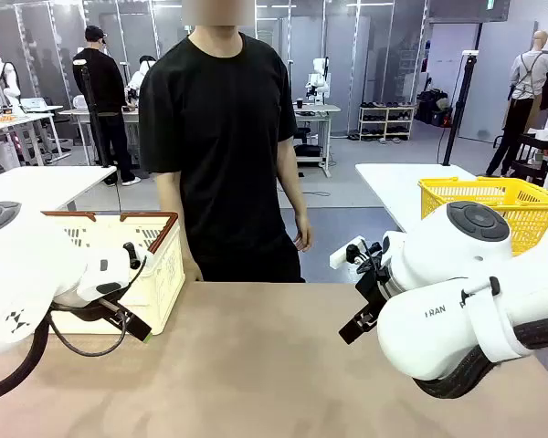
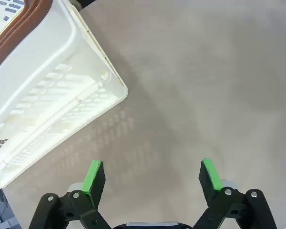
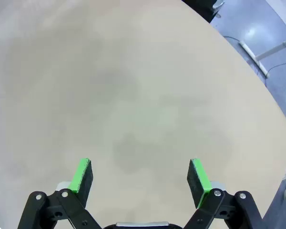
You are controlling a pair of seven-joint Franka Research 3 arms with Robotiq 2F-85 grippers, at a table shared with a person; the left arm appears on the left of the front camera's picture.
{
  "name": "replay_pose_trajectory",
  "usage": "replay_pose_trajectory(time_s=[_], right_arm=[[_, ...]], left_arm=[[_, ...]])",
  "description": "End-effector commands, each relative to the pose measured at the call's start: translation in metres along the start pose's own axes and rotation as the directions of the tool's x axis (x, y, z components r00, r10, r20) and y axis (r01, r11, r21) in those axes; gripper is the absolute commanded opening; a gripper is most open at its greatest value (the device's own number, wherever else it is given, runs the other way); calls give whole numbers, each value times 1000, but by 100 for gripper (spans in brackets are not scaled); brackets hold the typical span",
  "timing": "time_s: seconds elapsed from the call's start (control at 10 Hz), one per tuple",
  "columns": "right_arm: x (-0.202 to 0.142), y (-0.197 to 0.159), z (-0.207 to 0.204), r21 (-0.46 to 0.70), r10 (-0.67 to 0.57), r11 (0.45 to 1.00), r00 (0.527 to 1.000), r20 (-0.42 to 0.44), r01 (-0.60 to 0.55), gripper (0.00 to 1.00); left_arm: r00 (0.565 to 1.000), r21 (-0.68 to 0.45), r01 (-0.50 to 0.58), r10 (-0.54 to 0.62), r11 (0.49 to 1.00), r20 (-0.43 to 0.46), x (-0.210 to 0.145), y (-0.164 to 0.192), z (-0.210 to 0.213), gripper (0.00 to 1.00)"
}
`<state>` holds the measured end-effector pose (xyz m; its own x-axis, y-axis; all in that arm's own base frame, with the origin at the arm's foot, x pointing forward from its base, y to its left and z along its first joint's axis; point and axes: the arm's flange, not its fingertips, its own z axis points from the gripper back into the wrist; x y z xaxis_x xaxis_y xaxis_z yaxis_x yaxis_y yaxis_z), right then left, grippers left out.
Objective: Place the drinks into the Shopping basket.
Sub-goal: Pick up one drink and place it into the Shopping basket.
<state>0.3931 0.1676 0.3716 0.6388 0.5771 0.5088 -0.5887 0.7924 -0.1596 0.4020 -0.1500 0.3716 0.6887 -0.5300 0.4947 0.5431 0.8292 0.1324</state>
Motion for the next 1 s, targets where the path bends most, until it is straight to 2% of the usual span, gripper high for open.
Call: replay_pose_trajectory(time_s=[0.0, 0.9], right_arm=[[0, 0, 0, 0, 0, 1000, 1000, 0, 0, 100], [0, 0, 0, 0, 0, 1000, 1000, 0, 0, 100]], left_arm=[[1000, 0, 1, -1, 1000, 0, 0, -1, 0, 100], [1000, 0, 1, -1, 1000, 0, 0, -1, 0, 100]])
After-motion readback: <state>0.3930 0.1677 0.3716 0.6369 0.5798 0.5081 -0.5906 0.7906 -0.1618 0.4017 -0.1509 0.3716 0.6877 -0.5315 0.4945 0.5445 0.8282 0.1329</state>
